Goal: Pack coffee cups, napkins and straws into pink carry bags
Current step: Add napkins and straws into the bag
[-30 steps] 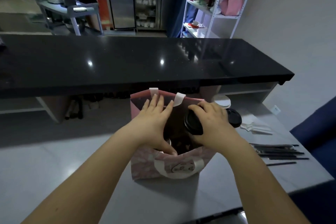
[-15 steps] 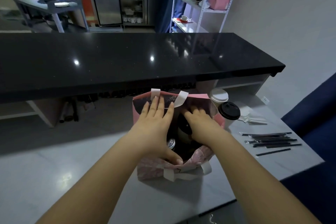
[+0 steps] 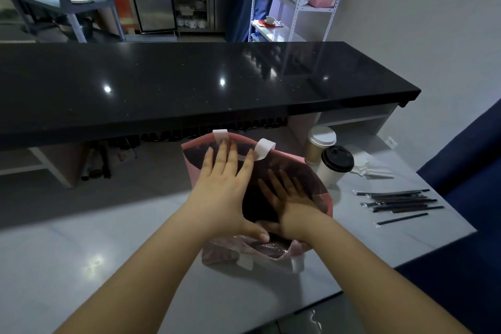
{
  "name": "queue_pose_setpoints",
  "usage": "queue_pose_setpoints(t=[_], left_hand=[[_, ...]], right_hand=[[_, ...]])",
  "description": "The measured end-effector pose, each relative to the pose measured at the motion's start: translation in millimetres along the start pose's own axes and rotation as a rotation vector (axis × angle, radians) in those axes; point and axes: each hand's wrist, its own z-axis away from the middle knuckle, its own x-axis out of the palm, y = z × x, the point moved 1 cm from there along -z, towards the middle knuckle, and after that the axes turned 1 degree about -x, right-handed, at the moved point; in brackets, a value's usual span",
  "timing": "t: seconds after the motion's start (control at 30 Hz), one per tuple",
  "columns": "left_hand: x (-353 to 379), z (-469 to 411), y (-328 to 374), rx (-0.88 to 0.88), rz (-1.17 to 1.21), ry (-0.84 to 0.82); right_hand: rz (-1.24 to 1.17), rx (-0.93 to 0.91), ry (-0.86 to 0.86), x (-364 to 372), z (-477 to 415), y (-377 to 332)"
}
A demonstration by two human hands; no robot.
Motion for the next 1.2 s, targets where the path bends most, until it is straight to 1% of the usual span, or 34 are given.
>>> queue_pose_setpoints(t=[0.07,0.13,0.2,0.23,0.3,0.37,0.47,0.6,0.7,0.77,0.83,0.93,1.07,1.13,1.2], left_hand=[[0.8,-1.9,0.1,-0.007,-0.002,0.006],[-0.8,-4.0,2.2,-0.014,0.018,0.018],[-5.4,-7.1,6.0,-0.021,0.058,0.048],[-9.2,-9.1,8.0,-0.020,0.069,0.071],[-20.0,-13.9,11.3,-0.010,0.062,0.147],[-32.6,-19.8,14.9,-0.003,0.066,0.216],[-47.9,-32.9,29.5,0.003,0.059,0.260],[-58.1,-57.5,70.7,-0.011,0.057,0.267],[-58.5,-81.0,114.8,0.004,0.095,0.291],[-54.6,-99.1,148.7,0.030,0.131,0.296],[-44.8,-119.1,184.3,0.071,0.147,0.267],[-16.4,-150.5,235.4,0.120,0.093,0.153],[44.3,-184.3,282.6,0.065,0.073,-0.021],[75.2,-194.3,295.9,0.014,0.090,-0.094],[100.5,-198.7,305.7,-0.042,0.127,-0.155]], right_hand=[[0.008,0.010,0.010,5.7,-1.6,0.3],[0.022,0.023,-0.022,5.5,-3.2,1.7],[0.031,0.014,-0.059,-7.1,-3.8,2.5],[0.010,-0.007,-0.050,-18.5,-2.8,3.2],[-0.047,-0.056,0.051,-49.1,3.2,5.9],[-0.046,-0.111,0.230,-80.8,15.1,11.0],[-0.138,-0.139,0.492,-115.1,38.0,26.7],[-0.141,-0.101,0.686,-129.3,63.7,73.3],[-0.219,-0.029,0.797,-120.8,85.4,122.6],[-0.249,0.032,0.784,-107.3,97.7,158.7],[-0.266,0.090,0.726,-88.4,106.7,195.3],[-0.368,0.176,0.627,-52.7,117.9,247.6],[-0.469,0.255,0.437,4.7,124.4,306.1],[-0.454,0.220,0.353,32.5,122.3,328.0],[-0.375,0.177,0.273,60.2,118.5,343.9]])
